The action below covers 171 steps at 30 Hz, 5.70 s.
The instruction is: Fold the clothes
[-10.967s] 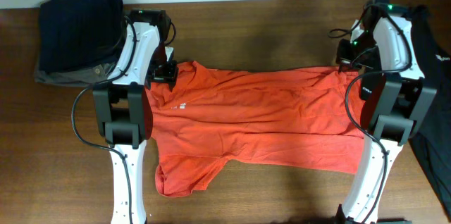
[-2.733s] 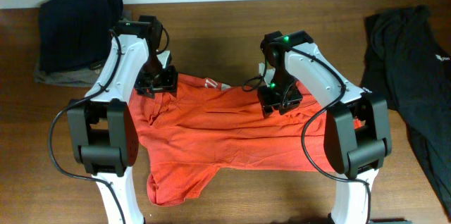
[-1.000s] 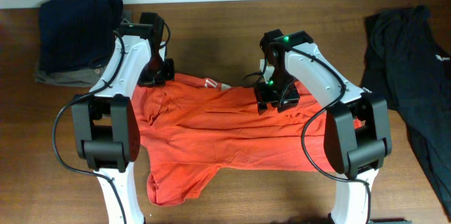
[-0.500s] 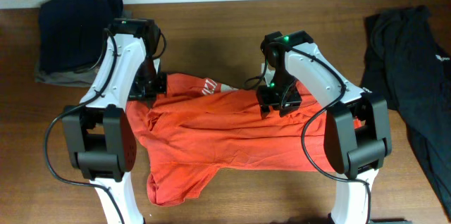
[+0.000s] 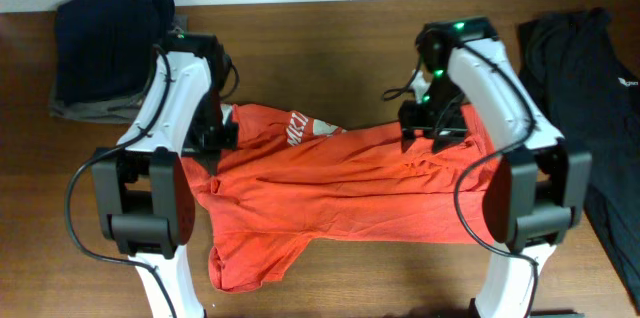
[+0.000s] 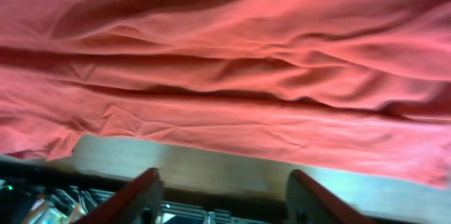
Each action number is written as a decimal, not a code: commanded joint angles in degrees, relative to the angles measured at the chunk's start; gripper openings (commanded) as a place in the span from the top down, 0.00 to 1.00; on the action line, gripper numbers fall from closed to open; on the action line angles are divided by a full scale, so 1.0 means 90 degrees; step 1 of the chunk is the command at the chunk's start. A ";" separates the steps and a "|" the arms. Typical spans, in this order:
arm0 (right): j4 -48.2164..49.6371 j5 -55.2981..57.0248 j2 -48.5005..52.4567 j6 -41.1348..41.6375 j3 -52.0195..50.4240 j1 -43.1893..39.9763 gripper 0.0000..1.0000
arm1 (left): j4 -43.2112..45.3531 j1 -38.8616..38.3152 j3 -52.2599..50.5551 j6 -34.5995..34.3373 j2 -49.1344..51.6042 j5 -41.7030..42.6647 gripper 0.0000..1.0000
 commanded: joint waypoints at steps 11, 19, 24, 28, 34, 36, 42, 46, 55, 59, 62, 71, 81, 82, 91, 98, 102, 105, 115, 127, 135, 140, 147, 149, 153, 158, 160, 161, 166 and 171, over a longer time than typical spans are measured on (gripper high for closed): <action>-0.0148 0.0583 -0.0444 0.0000 0.0272 -0.0403 0.33 | 0.0525 0.0141 -0.1389 -0.0692 -0.0141 -0.1217 0.99; 0.0267 0.0661 -0.0444 0.0010 0.0270 -0.0755 0.30 | 0.0500 0.0670 -0.1331 -0.0879 -0.0143 -0.1273 0.84; 0.0777 0.0372 -0.0401 -0.0153 0.0260 -0.0709 0.30 | 0.0838 0.0517 -0.0886 -0.0872 -0.0143 -0.0758 0.84; 0.1379 0.0381 -0.0342 -0.0223 0.0095 -0.0629 0.55 | 0.1642 0.0219 -0.0590 -0.0168 -0.0143 0.0583 0.85; 0.2064 0.0425 -0.0090 -0.0223 -0.0019 -0.0646 0.71 | 0.2603 -0.0206 -0.0614 -0.0087 -0.0129 0.1355 0.85; 0.2246 0.0459 0.0032 -0.0219 -0.0022 -0.0648 0.73 | 0.2788 -0.0325 -0.0614 -0.0104 -0.0087 0.1362 0.85; 0.2504 0.1069 0.0437 -0.0058 -0.0022 -0.0680 0.80 | 0.3223 -0.0483 -0.0617 -0.0180 0.0143 0.1506 0.89; 0.2499 0.1260 0.0763 0.0075 -0.0024 -0.0821 0.86 | 0.3344 -0.0476 -0.0617 -0.0277 0.0313 0.1523 0.91; 0.2501 0.1260 0.1396 0.0092 -0.0024 -0.1268 0.94 | 0.3891 -0.0469 -0.0614 -0.0255 0.0719 0.1496 0.93; 0.2557 0.1260 0.1537 0.0090 -0.0034 -0.1416 0.95 | 0.4163 -0.0466 -0.0614 -0.0257 0.0758 0.1496 0.93; 0.2647 0.1258 0.1661 0.0090 -0.0041 -0.1491 0.96 | 0.4269 -0.0442 -0.0614 -0.0257 0.0865 0.1496 0.93; 0.3160 0.1290 0.2161 0.0092 -0.0041 -0.1518 0.96 | 0.4585 -0.0102 -0.0614 -0.0250 0.1321 0.1044 0.93; 0.3781 0.1671 0.2623 0.0143 -0.0041 -0.1974 0.96 | 0.5389 0.0668 -0.0614 -0.0107 0.1467 0.1013 0.93; 0.3881 0.1673 0.2625 0.0141 -0.0039 -0.2067 0.96 | 0.5515 0.0738 -0.0614 -0.0104 0.1469 0.1013 0.93; 0.4408 0.1734 0.2623 -0.0036 0.0073 -0.2521 0.96 | 0.6346 0.0848 -0.0614 -0.0039 0.1469 0.1015 0.93; 0.4282 0.1848 0.2625 -0.0053 0.0792 -0.2606 0.96 | 0.6703 0.0750 -0.0612 0.0080 0.1469 0.1018 0.92; 0.3932 0.1829 0.2623 -0.0051 0.1413 -0.2586 0.96 | 0.6776 0.0673 -0.0559 0.0083 0.1467 0.1018 0.92; 0.3400 0.1785 0.2620 -0.0044 0.2064 -0.2569 0.96 | 0.6654 0.0580 -0.0270 0.0080 0.1467 0.1015 0.92; 0.0937 0.0891 0.2548 0.0185 0.5200 -0.2552 0.93 | 0.4359 0.0512 0.2535 0.0083 0.1467 0.0656 0.77; -0.0036 0.0197 0.2582 -0.0221 0.4544 -0.1865 0.92 | 0.2159 0.0474 0.3111 0.0005 0.1770 0.0685 0.77; 0.1192 0.0148 0.2582 -0.0219 0.2307 -0.1622 0.95 | 0.1564 0.0444 0.3111 -0.0112 0.2669 0.0879 0.99; 0.1836 0.0151 0.2582 -0.0199 0.1520 -0.1647 0.96 | 0.1566 0.0440 0.3111 -0.0112 0.2987 0.0896 0.99; 0.2514 0.0260 0.2596 -0.0160 0.0794 -0.1729 0.96 | 0.1613 0.0447 0.3111 -0.0109 0.3235 0.0891 0.99; 0.2543 0.0658 0.2608 0.0022 0.0743 -0.1800 0.96 | 0.1617 0.0452 0.3111 -0.0107 0.3288 0.0826 0.99; 0.2528 0.1251 0.2608 0.0165 0.0746 -0.2006 0.96 | 0.1666 0.0469 0.3111 -0.0109 0.3356 0.0372 1.00; 0.2628 0.1258 0.2608 0.0165 0.0746 -0.2409 0.96 | 0.1778 0.0619 0.3111 -0.0107 0.3361 0.0182 0.99; 0.2654 0.1258 0.2608 0.0163 0.0746 -0.2550 0.96 | 0.1838 0.0699 0.3111 -0.0100 0.3361 0.0180 0.99; 0.2664 0.1258 0.2608 0.0160 0.0746 -0.2606 0.96 | 0.1889 0.0736 0.3111 -0.0034 0.3361 0.0182 0.99; 0.2800 0.1209 0.2606 0.0063 0.0760 -0.2754 0.95 | 0.2239 0.0877 0.3111 0.0039 0.3361 0.0185 0.99; 0.2907 0.1209 0.2608 0.0015 0.0899 -0.2754 0.95 | 0.2555 0.0877 0.3133 0.0180 0.3361 0.0185 0.98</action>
